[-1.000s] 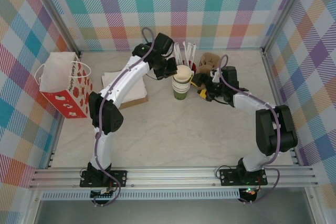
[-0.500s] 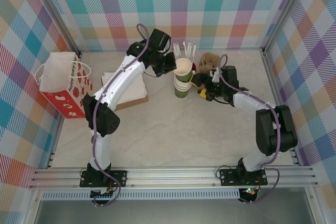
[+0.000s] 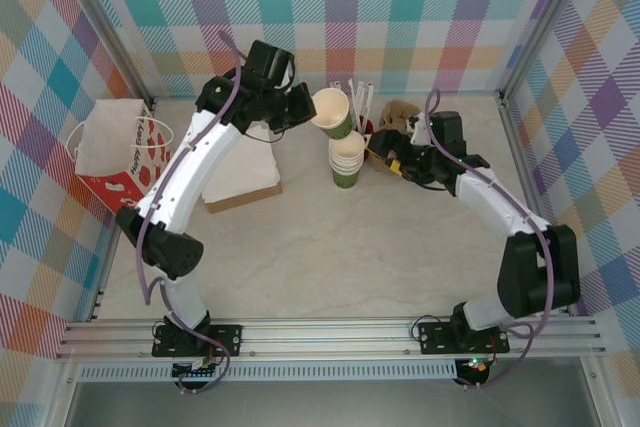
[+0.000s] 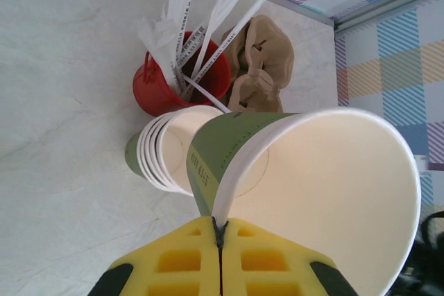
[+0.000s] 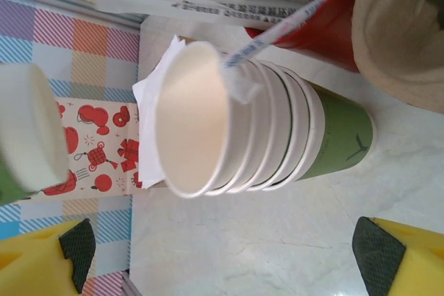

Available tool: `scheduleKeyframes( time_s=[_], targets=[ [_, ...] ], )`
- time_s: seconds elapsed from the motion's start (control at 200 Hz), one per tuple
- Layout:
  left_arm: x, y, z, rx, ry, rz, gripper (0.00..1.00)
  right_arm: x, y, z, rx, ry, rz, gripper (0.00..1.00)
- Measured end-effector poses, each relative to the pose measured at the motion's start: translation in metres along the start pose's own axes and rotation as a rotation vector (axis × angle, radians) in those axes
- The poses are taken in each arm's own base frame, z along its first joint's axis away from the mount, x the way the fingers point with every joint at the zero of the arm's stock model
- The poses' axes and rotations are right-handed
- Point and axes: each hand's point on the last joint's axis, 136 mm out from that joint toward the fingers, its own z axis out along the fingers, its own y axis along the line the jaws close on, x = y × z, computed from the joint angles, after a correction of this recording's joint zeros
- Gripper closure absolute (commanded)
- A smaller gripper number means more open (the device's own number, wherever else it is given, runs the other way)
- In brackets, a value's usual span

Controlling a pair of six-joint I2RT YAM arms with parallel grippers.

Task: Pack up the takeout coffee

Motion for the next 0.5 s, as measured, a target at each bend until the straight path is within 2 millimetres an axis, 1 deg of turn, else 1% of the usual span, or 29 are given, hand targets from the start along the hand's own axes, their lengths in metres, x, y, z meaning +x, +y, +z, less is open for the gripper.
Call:
scheduleKeyframes(
  time_s=[0.075, 0.115, 0.17, 0.24, 0.35, 0.43, 0.5],
  targets=[
    [0.011, 0.008, -0.013, -0.014, 0.008, 0.022, 0.94, -0.002, 0.006, -0.02, 0.038, -0.028, -0.055, 0.01],
    [0.018, 0.013, -0.018, -0.023, 0.014, 0.034, 0.94, -0.002, 0.006, -0.03, 0.064, -0.038, -0.079, 0.0],
    [0.03, 0.022, -0.023, -0.038, 0.025, 0.048, 0.94, -0.001, 0.002, -0.042, 0.11, -0.05, -0.105, 0.0],
    [0.05, 0.033, -0.026, -0.055, 0.053, 0.066, 0.94, 0.001, -0.01, -0.057, 0.183, -0.054, -0.127, 0.0],
    [0.086, 0.049, -0.019, -0.076, 0.116, 0.087, 0.94, 0.008, -0.032, -0.072, 0.292, -0.039, -0.14, 0.0],
    [0.112, 0.06, -0.006, -0.096, 0.169, 0.103, 0.94, 0.012, -0.047, -0.08, 0.369, -0.025, -0.149, 0.0],
    [0.132, 0.069, 0.007, -0.115, 0.209, 0.112, 0.94, 0.017, -0.055, -0.085, 0.417, -0.012, -0.159, 0.0]
  ],
)
